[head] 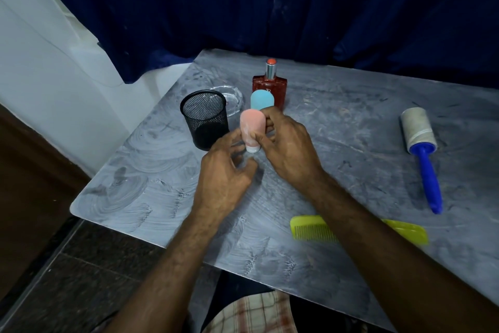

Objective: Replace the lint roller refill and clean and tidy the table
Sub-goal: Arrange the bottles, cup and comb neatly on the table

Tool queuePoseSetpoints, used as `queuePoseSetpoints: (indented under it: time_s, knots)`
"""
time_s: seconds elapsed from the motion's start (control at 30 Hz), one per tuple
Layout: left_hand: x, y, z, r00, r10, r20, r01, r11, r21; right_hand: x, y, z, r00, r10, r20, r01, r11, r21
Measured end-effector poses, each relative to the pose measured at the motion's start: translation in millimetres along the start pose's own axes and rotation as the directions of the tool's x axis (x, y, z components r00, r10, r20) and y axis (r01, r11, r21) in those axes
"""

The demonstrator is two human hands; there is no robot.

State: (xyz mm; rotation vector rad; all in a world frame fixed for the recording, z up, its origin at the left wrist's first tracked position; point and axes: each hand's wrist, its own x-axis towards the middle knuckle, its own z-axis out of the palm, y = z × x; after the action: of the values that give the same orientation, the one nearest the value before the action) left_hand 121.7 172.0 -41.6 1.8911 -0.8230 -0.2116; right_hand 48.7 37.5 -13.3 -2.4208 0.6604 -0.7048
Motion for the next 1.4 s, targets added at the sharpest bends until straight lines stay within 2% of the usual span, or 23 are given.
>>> queuePoseSetpoints:
  time_s: [0.37,0.7,0.9,1.1,1.17,1.23,1.33,1.4]
  knots:
    - [-1,0,1,1.0,-0.004,-0.005,0.004,1.0,0.02,-3,-2,-3,1.0,0.007,0.0,-0.007,1.0,-0.026]
    - [-5,3,-3,1.0,-0.008,0.007,0.008,1.0,0.013,-8,-2,-11,0.998,0.032,0.045,-0.033,0.999,0.037]
    - [-22,4,-13,0.999,-0.033,-0.035,0.033,0.999,-0.002,-15,12,-47,0.996,0.086,-0.018,-0.085,0.993,0.085]
    - [-54,21,-3,0.991,0.115,-0.065,-0.121,0.988,-0.094,-31,37,-89,0.983,0.154,-0.101,-0.14,0.981,0.137]
    - [-64,33,6,0.984,0.178,0.002,-0.178,0.982,-0.062,-41,47,-102,0.976,0.178,-0.123,-0.155,0.972,0.177]
    - [-72,44,17,0.96,0.25,0.126,-0.256,0.966,0.031,-52,56,-116,0.968,0.209,-0.138,-0.176,0.96,0.216]
    - [-80,59,34,0.886,0.309,0.346,-0.398,0.89,0.225,-71,69,-135,0.952,0.265,-0.153,-0.214,0.935,0.283]
    - [-82,67,41,0.847,0.301,0.439,-0.455,0.837,0.304,-85,77,-147,0.944,0.298,-0.144,-0.243,0.919,0.31]
